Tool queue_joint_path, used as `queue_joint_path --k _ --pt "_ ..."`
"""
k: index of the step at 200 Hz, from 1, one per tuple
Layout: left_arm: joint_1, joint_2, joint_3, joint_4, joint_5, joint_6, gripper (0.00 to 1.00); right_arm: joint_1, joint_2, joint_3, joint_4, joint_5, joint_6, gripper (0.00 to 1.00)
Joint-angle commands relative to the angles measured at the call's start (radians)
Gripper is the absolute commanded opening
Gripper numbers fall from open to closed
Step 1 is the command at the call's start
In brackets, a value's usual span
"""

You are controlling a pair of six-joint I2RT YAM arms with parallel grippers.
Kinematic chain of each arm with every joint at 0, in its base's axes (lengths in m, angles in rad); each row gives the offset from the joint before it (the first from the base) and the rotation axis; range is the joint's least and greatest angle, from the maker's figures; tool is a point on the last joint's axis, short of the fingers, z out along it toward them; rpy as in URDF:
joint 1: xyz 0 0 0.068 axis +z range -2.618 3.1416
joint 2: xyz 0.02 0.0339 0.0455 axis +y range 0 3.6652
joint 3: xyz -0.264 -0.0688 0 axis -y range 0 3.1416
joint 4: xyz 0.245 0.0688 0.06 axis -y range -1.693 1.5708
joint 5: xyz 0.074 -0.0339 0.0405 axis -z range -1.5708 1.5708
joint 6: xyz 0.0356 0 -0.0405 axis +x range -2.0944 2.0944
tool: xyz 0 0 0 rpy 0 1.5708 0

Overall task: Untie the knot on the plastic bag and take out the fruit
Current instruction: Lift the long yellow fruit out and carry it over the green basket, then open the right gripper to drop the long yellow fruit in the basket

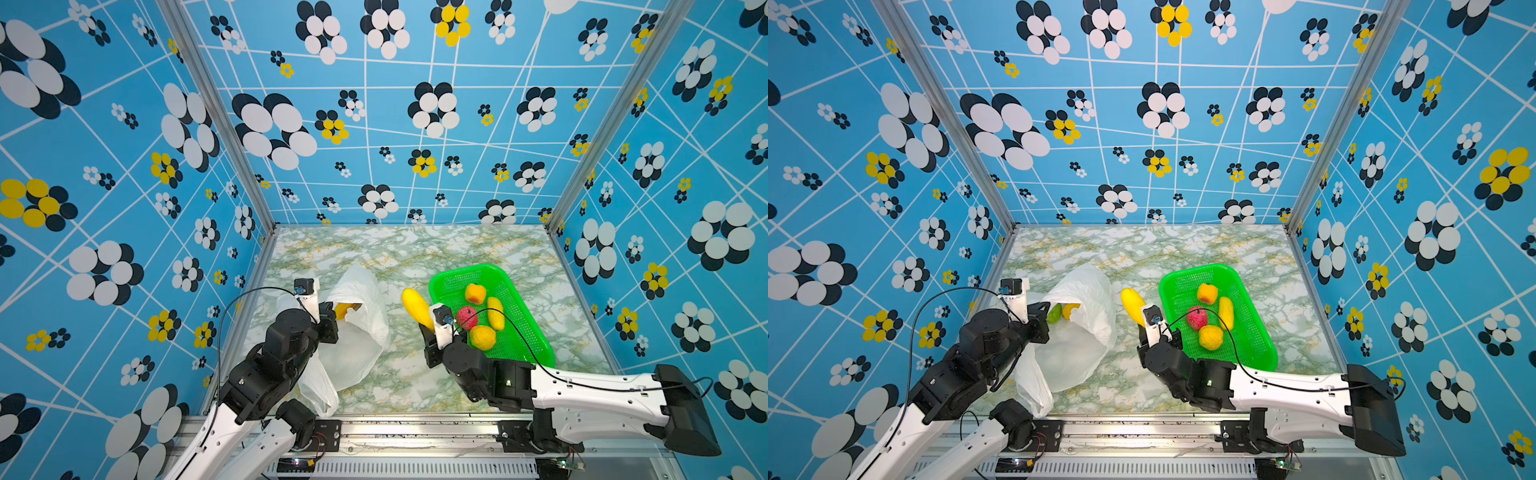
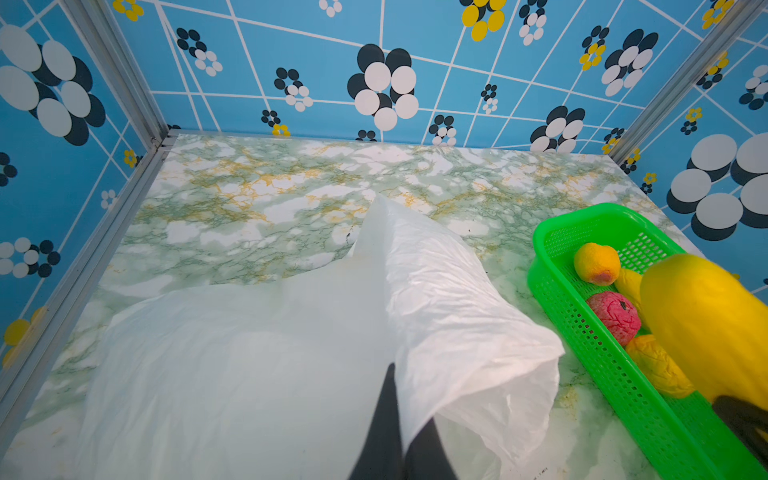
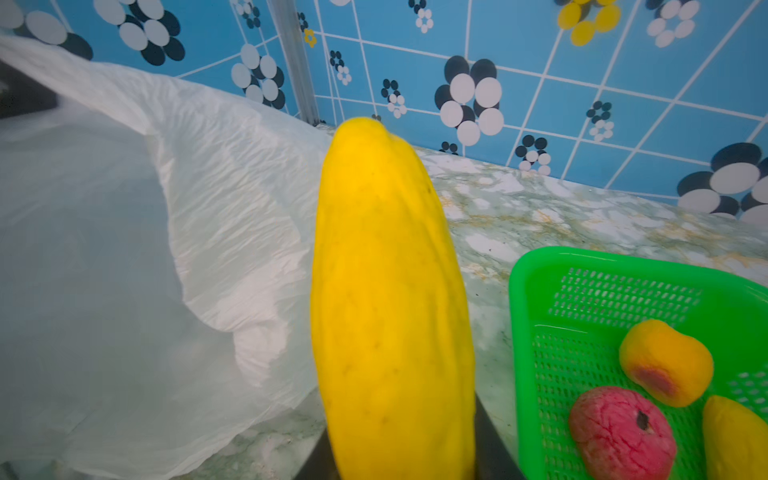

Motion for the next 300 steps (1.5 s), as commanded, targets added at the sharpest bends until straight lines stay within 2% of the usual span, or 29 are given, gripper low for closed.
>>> queue_joint_path --k 1,21,47,86,119,179,207,239,256,285,300 --pt "0.008 0.009 -0.010 -0.005 -0.022 0.004 0.00 -0.033 -0.066 -0.041 -0.063 0.036 0.041 0.28" --pt "0.008 0.007 -0.014 -0.002 -0.023 0.002 0.00 -0.098 -0.093 -0.045 -0.133 0.060 0.079 0.28" --pt "0.008 0.002 -0.016 -0.001 -0.022 0.000 0.00 -0.215 -0.110 -0.026 -0.298 0.075 0.196 0.27" --pt "0.008 0.009 -0.011 -0.005 -0.031 0.001 0.00 -0.388 -0.101 -0.028 -0.480 0.037 0.361 0.29" --pt "0.008 0.004 -0.014 -0.003 -0.027 0.000 0.00 -0.508 -0.068 -0.046 -0.521 -0.058 0.421 0.28" --pt "0.008 0.000 -0.017 -0.005 -0.028 -0.001 0.00 -0.656 -0.021 -0.091 -0.560 -0.171 0.518 0.28" --pt "0.008 -0.005 -0.019 -0.008 -0.022 -0.003 0.00 -0.684 -0.013 -0.136 -0.611 -0.171 0.654 0.24" --pt "0.008 -0.009 -0.015 -0.013 -0.020 -0.002 0.00 -0.686 -0.021 -0.219 -0.532 -0.211 0.703 0.30" --pt "0.008 -0.014 -0.021 -0.008 -0.021 -0.004 0.00 -0.686 -0.014 -0.222 -0.519 -0.206 0.711 0.39" --pt "0.008 -0.015 -0.022 -0.008 -0.018 -0.006 0.00 -0.687 -0.019 -0.235 -0.501 -0.221 0.716 0.71" --pt "0.008 -0.012 -0.023 -0.006 -0.017 -0.006 0.00 -0.686 -0.042 -0.240 -0.497 -0.227 0.699 0.80"
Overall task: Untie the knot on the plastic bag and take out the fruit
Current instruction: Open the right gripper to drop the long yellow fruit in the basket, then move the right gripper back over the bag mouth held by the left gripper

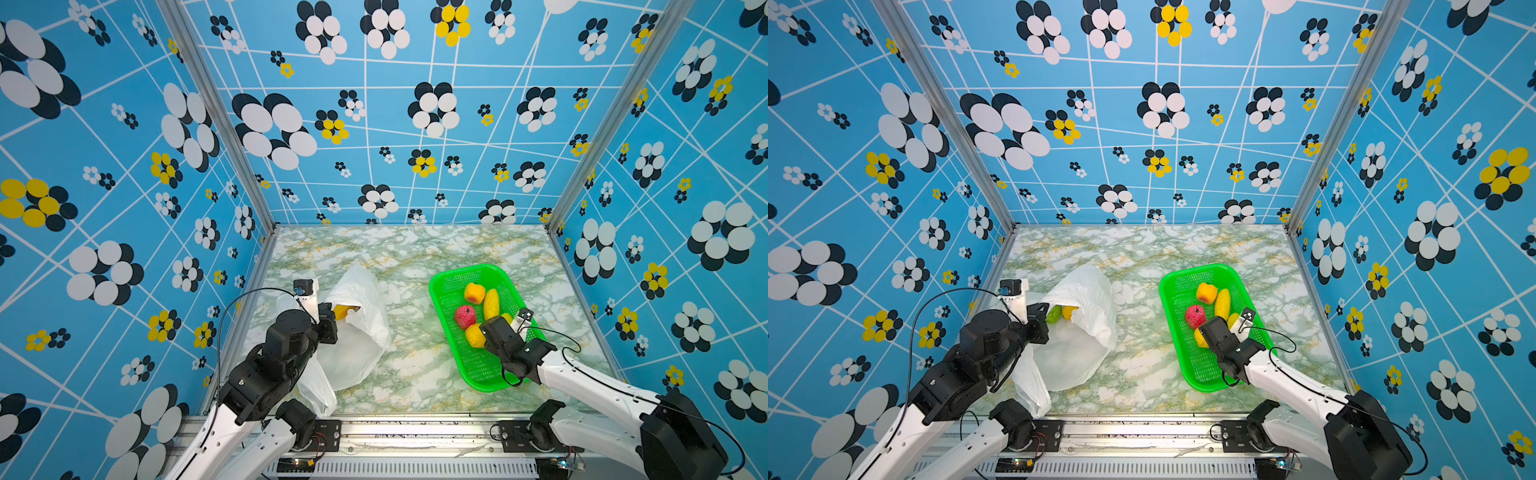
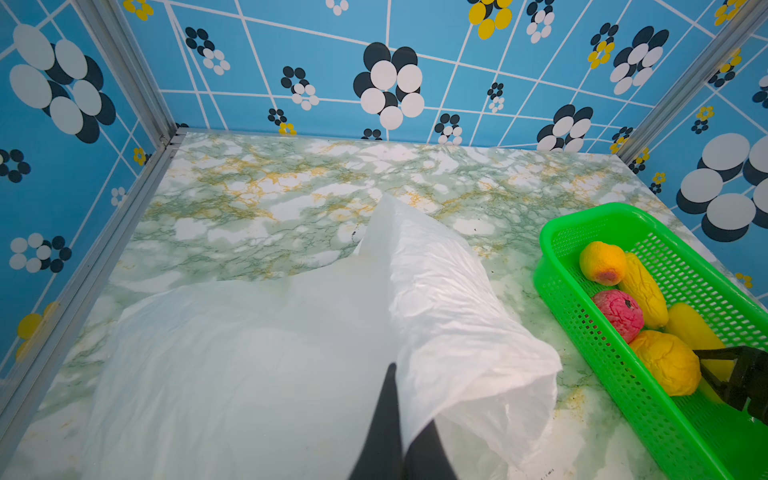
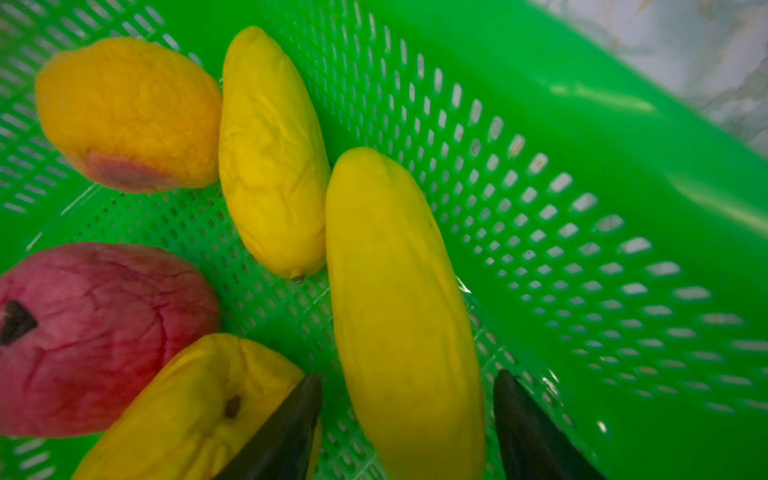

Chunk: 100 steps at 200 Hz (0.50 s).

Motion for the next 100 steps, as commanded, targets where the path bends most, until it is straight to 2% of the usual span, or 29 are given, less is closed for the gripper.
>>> queue_joint_path --k 1,26,55,73,100 --pt "0.008 -0.004 -0.015 -0.001 -0.002 -0.006 0.00 -0.002 -0.028 -0.014 0.013 -0.014 -0.002 0.80" --pt "0.008 0.004 -0.012 -0.002 -0.012 -0.004 0.00 0.001 -0.108 0.005 -0.011 -0.016 -0.058 0.83" --pt "0.008 0.013 -0.014 0.007 0.000 -0.003 0.00 0.049 -0.212 0.037 -0.069 0.057 -0.097 0.82" --pt "0.008 0.012 -0.013 0.009 0.004 -0.002 0.00 0.128 -0.281 0.047 -0.068 0.126 -0.137 0.80" --pt "0.008 0.017 -0.010 0.013 0.006 0.001 0.00 0.304 -0.320 0.047 0.090 0.174 -0.290 0.73"
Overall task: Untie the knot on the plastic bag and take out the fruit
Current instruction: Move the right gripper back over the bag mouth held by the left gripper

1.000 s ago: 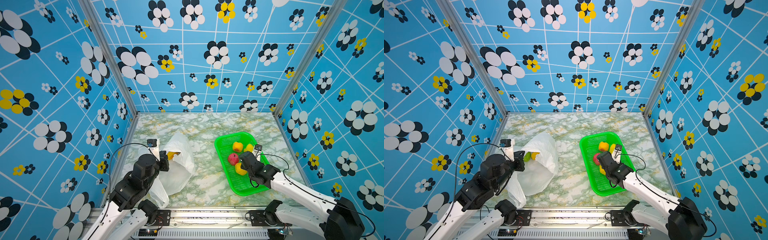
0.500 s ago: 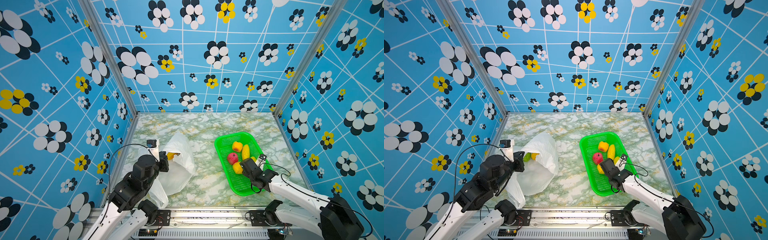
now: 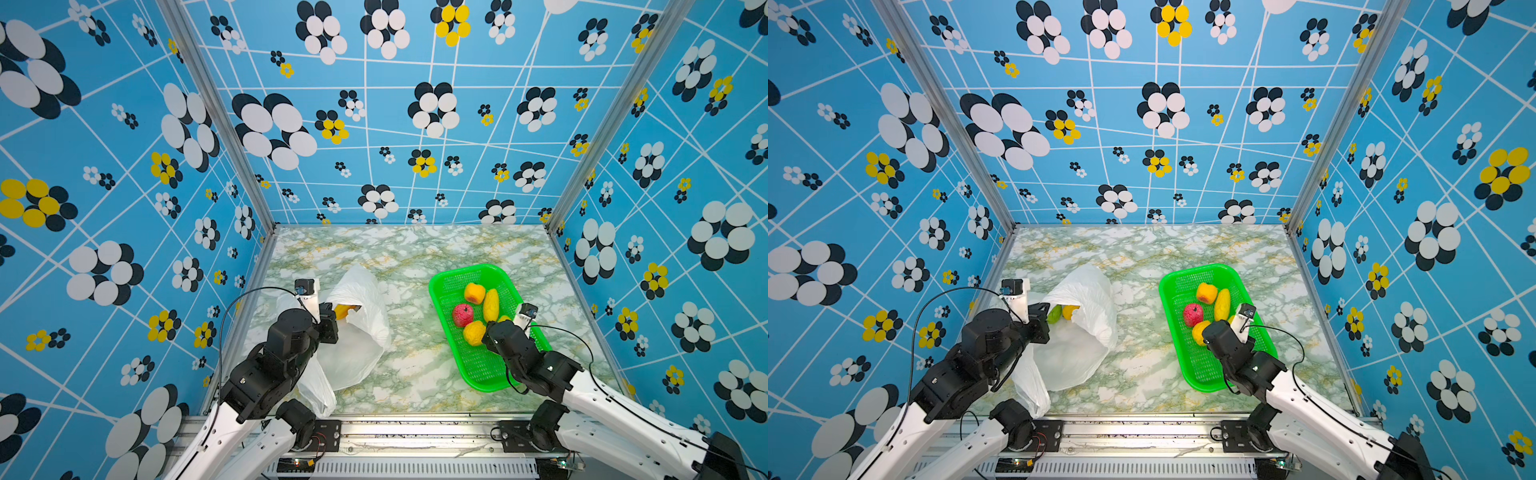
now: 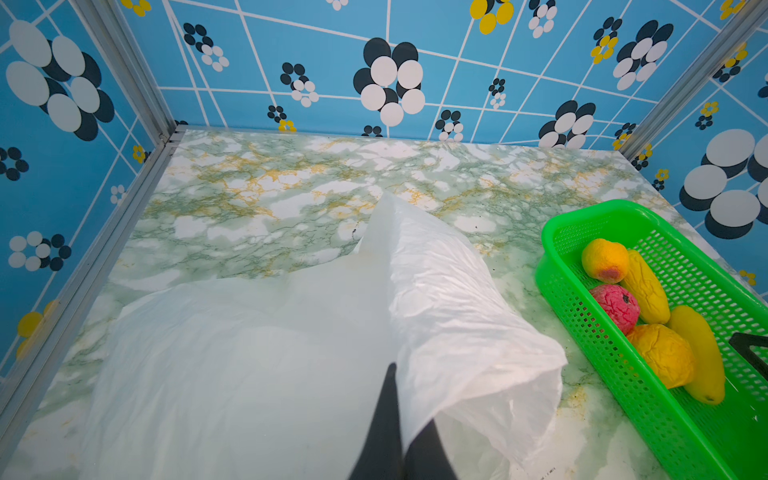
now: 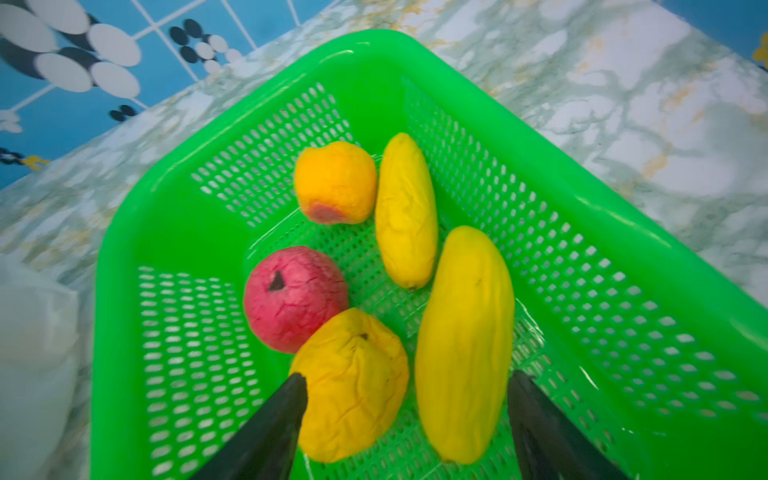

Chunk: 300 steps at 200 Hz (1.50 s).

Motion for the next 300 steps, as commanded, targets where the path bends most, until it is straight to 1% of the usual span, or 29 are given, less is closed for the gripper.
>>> queue_joint_path --k 1,15,26,33,52,72,88,104,116,136,153,169,197,218,233,251,273,286,292,300 --pt "0.008 0.008 -0.010 0.013 0.006 0.001 0.00 0.127 -0.018 0.025 0.110 0.091 -0.162 0.73" --pt "0.008 0.011 -0.012 0.016 0.002 0.001 0.00 0.250 0.011 0.029 0.237 0.125 -0.271 0.71" --pt "0.009 0.014 -0.014 0.019 0.005 0.000 0.00 0.342 0.056 0.033 0.350 0.141 -0.363 0.70" --pt "0.009 0.016 -0.013 0.019 0.006 0.000 0.00 0.394 0.092 0.040 0.414 0.143 -0.412 0.68" --pt "0.009 0.020 -0.014 0.020 0.005 -0.001 0.00 0.518 0.217 0.081 0.553 0.139 -0.525 0.63" --pt "0.009 0.024 -0.012 0.022 0.009 0.001 0.00 0.645 0.388 0.160 0.659 0.147 -0.637 0.58" --pt "0.011 0.027 -0.013 0.022 0.005 0.001 0.00 0.720 0.526 0.245 0.700 0.151 -0.694 0.55" --pt "0.011 0.024 -0.015 0.025 0.010 0.001 0.00 0.766 0.642 0.306 0.750 0.131 -0.733 0.53" --pt "0.012 0.023 -0.013 0.022 0.012 0.001 0.00 0.792 0.701 0.339 0.775 0.127 -0.759 0.51" --pt "0.012 0.017 -0.016 0.019 0.017 -0.003 0.00 0.805 0.760 0.388 0.781 0.104 -0.760 0.51" --pt "0.013 0.011 -0.014 0.016 0.019 -0.003 0.00 0.804 0.801 0.419 0.788 0.116 -0.750 0.55" --pt "0.014 0.006 -0.016 0.013 0.012 -0.003 0.00 0.800 0.862 0.476 0.763 0.123 -0.757 0.56" --pt "0.014 -0.005 -0.017 0.012 0.024 -0.003 0.00 0.758 1.013 0.584 0.722 0.110 -0.701 0.49" --pt "0.014 -0.014 -0.017 0.011 0.037 -0.009 0.00 0.706 1.109 0.695 0.632 0.102 -0.627 0.41" --pt "0.014 -0.017 -0.016 0.013 0.043 -0.007 0.00 0.669 1.168 0.773 0.570 0.098 -0.584 0.40" --pt "0.014 -0.017 -0.019 0.015 0.041 -0.007 0.00 0.630 1.254 0.901 0.442 0.098 -0.527 0.37" --pt "0.014 -0.016 -0.020 0.022 0.054 -0.005 0.00 0.609 1.361 1.047 0.318 0.103 -0.494 0.37" --pt "0.014 -0.016 -0.017 0.022 0.056 -0.006 0.00 0.600 1.422 1.100 0.263 0.115 -0.465 0.39" --pt "0.014 -0.017 -0.017 0.022 0.061 -0.006 0.00 0.595 1.440 1.148 0.241 0.121 -0.445 0.40" --pt "0.014 -0.018 -0.017 0.022 0.064 -0.005 0.00 0.583 1.457 1.165 0.221 0.123 -0.412 0.44"
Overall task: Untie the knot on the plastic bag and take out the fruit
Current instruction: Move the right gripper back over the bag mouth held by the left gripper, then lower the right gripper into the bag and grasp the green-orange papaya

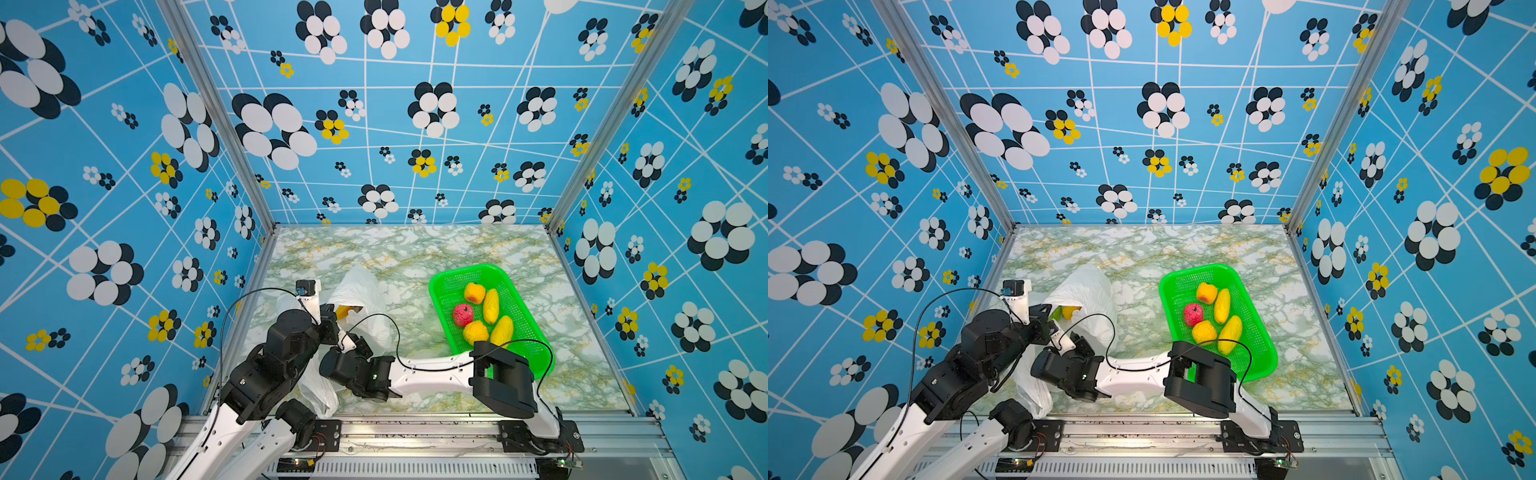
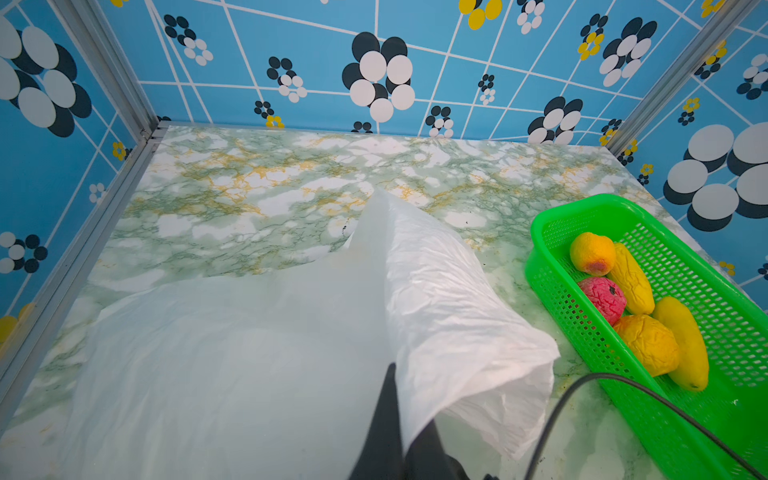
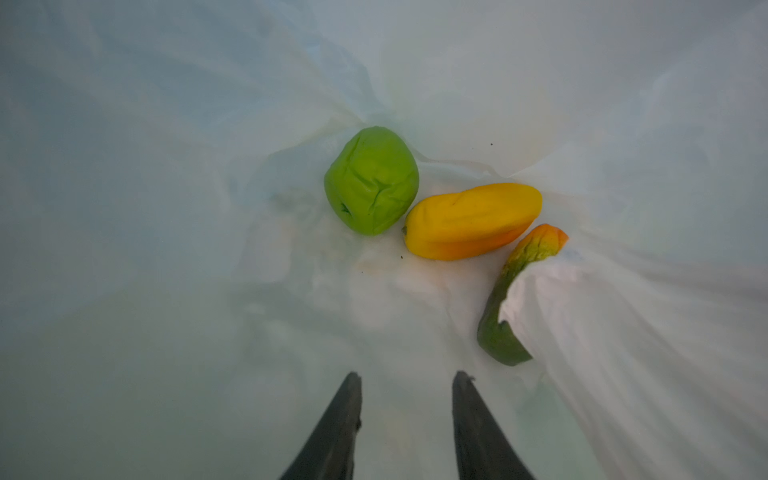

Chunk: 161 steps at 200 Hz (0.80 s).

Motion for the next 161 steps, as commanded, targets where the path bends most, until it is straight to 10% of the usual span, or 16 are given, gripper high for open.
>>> queue_joint_path --k 1,91,161 --pt "0.008 -0.008 -0.007 0.020 0.023 -0.004 0.00 -0.015 0.064 0.075 -0.165 0.023 0.109 0.44" --pt "0.007 -0.009 -0.011 0.024 0.022 -0.004 0.00 -0.143 0.194 0.169 -0.264 0.018 0.265 0.80" --pt "0.008 -0.005 -0.013 0.029 0.024 -0.003 0.00 -0.194 0.191 0.086 -0.013 -0.021 0.235 0.86"
